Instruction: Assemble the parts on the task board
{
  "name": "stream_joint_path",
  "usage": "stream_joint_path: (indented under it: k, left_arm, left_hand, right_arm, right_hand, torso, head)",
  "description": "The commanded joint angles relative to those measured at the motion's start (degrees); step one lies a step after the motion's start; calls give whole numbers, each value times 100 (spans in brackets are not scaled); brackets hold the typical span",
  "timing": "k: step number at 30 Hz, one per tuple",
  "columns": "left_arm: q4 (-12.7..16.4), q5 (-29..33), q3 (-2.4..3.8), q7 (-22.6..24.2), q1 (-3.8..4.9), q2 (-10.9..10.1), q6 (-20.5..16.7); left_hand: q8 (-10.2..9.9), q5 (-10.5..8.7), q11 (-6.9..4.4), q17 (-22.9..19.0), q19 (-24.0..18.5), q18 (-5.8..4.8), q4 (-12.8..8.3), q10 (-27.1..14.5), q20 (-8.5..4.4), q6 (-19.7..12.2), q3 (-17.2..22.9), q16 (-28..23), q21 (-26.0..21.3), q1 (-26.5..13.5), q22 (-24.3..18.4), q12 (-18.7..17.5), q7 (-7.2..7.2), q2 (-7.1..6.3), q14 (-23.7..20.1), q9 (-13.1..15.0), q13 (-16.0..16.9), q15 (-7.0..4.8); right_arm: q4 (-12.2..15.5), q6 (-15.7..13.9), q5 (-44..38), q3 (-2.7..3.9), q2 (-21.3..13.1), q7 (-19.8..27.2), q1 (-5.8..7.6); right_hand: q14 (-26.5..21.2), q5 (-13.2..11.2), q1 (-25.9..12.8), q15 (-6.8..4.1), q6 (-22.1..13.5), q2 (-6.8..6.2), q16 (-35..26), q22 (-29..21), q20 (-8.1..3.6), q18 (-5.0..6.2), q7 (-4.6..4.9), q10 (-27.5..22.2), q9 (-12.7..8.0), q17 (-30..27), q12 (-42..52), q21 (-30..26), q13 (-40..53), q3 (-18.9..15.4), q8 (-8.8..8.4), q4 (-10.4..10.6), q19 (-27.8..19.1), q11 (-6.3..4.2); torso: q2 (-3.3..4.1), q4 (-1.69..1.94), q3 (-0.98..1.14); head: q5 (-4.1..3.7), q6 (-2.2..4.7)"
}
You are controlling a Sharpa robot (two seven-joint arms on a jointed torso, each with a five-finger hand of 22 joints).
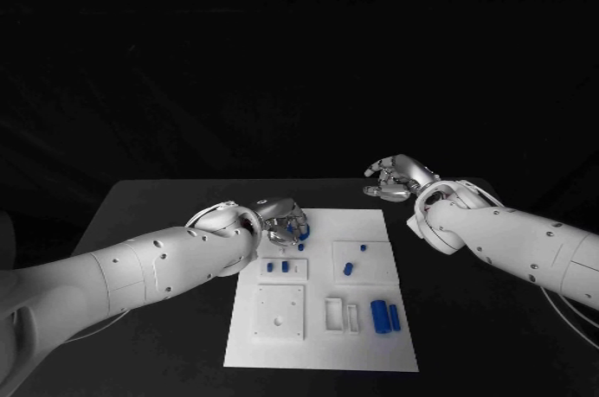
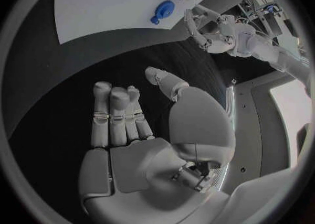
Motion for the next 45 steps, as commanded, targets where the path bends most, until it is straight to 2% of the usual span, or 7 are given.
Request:
stream_joint_path:
  k: [1,7,15,19,22,25,45]
  left_arm:
    - [-71,-449,-11,-22,-12,83,161]
    - [-249,-466,-30,3,-47,194,121]
    - [-503,-728,-222,67,-74,395,51]
    - [-597,-758,-264,38,-118,453,135]
    - [-653,-787,-307,24,-144,486,110]
    - [-717,-808,-315,27,-158,511,62]
    - [-621,-736,-313,98,-166,507,88]
  left_hand:
    - [-46,-21,54,6,34,102,-2,-91,-95,17,-38,41,29,-25,30,-96,10,-72,-3,-19,-39,54]
    - [-79,-13,110,-28,-16,132,-1,-161,-35,31,-38,7,0,-18,47,-251,13,-62,-78,-39,-102,110]
    - [-109,13,108,-37,-14,150,-3,-133,-25,23,-17,18,-2,23,59,-309,21,-56,-71,-55,-124,109]
    - [-117,9,113,-44,-13,153,4,-145,-20,28,-15,19,-2,23,64,-350,22,-61,-73,-60,-141,115]
    - [-132,2,118,-43,-2,159,14,-143,-17,20,-19,33,5,20,71,-379,27,-55,-61,-68,-151,118]
    - [-156,1,125,-42,12,168,20,-149,-14,-1,-20,51,16,24,81,-416,37,-55,-48,-80,-165,124]
    - [-287,-14,134,-28,95,216,92,-65,-5,-128,-117,182,96,-83,113,-553,28,-73,25,-146,-206,132]
  right_arm:
    - [2,62,-2,2,22,63,-2]
    - [-3,63,-2,2,27,63,-2]
    - [5,64,-3,2,36,61,-2]
    - [7,56,-4,3,54,65,-1]
    - [11,56,-4,3,46,63,-1]
    - [17,57,-4,3,45,62,-1]
    - [16,64,-4,3,61,63,-1]
  right_hand:
    - [1,35,-50,-9,-12,8,37,106,-16,171,43,-27,-7,-10,39,-19,-8,-22,31,-13,15,-16]
    - [2,36,-49,-10,-12,11,38,106,-16,171,43,-25,-7,-10,41,-18,-9,-23,31,-14,16,-16]
    - [3,36,-50,-10,-11,13,39,106,-17,171,43,-24,-7,-10,43,-18,-11,-25,32,-15,17,-16]
    - [4,37,-51,-10,-11,14,39,106,-17,171,43,-24,-7,-10,44,-18,-12,-26,32,-15,18,-16]
    - [4,36,-52,-10,-11,14,39,106,-17,171,43,-24,-7,-10,45,-17,-13,-27,32,-15,18,-16]
    - [5,36,-53,-10,-11,13,40,106,-17,171,43,-23,-7,-10,45,-17,-14,-28,32,-16,19,-17]
    - [7,38,-53,-11,-11,19,42,106,-18,171,42,-21,-7,-11,50,-16,-19,-30,32,-18,21,-17]
  torso:
    - [-4,11,-2]
    - [-3,-1,-2]
    - [-4,12,4]
    - [-6,-8,10]
    - [-6,1,14]
    - [-7,17,11]
    - [-6,11,-2]
  head:
    - [-3,-14]
    - [-3,-22]
    - [-1,-27]
    - [21,-44]
    - [27,-49]
    - [21,-49]
    - [7,-59]
